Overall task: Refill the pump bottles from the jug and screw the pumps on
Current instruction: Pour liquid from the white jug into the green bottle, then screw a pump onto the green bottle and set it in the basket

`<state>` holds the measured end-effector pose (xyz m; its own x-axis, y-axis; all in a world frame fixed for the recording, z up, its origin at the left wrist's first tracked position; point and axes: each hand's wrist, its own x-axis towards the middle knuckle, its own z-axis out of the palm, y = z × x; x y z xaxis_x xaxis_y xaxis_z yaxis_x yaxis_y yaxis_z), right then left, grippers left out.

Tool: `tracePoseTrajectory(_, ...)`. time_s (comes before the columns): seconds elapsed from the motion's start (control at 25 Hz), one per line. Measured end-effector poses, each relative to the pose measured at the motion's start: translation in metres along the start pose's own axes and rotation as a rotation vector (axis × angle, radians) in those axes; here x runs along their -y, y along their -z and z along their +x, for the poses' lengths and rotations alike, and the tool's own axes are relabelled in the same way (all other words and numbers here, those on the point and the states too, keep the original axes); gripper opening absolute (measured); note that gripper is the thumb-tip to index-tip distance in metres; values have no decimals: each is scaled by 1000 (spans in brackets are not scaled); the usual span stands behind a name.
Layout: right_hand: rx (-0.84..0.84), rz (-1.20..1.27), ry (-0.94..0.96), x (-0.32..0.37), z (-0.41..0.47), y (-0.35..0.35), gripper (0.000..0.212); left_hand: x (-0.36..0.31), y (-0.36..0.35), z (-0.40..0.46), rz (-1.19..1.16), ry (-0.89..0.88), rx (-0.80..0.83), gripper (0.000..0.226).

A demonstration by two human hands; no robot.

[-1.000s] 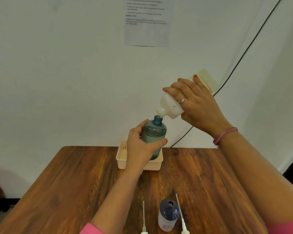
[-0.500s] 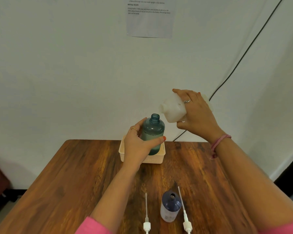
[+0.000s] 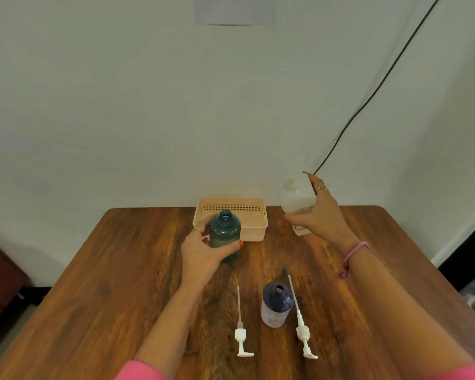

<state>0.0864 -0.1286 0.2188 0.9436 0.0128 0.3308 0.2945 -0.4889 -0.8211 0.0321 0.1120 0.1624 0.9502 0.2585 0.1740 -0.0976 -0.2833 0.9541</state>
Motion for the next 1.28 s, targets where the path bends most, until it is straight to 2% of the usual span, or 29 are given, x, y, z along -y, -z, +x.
tracePoseTrajectory(0.28,-25,-43,-96,-41,-31,-15,94,62,-4,-21,82,155,-20,75)
tracePoseTrajectory(0.48,-134,5,-91,-54,-47,-20,82,102,-9,-33,141,306,-18,76)
tracePoseTrajectory(0.6,-150,19,-109,-68,-56,-22,82,117,-12,-39,169,363,-28,78)
tracePoseTrajectory(0.96,-184,93,-292,-105,-94,-28,92,147,-19,-50,197,444,-34,81)
tracePoseTrajectory(1.28,-199,35,-316,-138,-118,-24,84,160,-20,-56,209,433,-46,84)
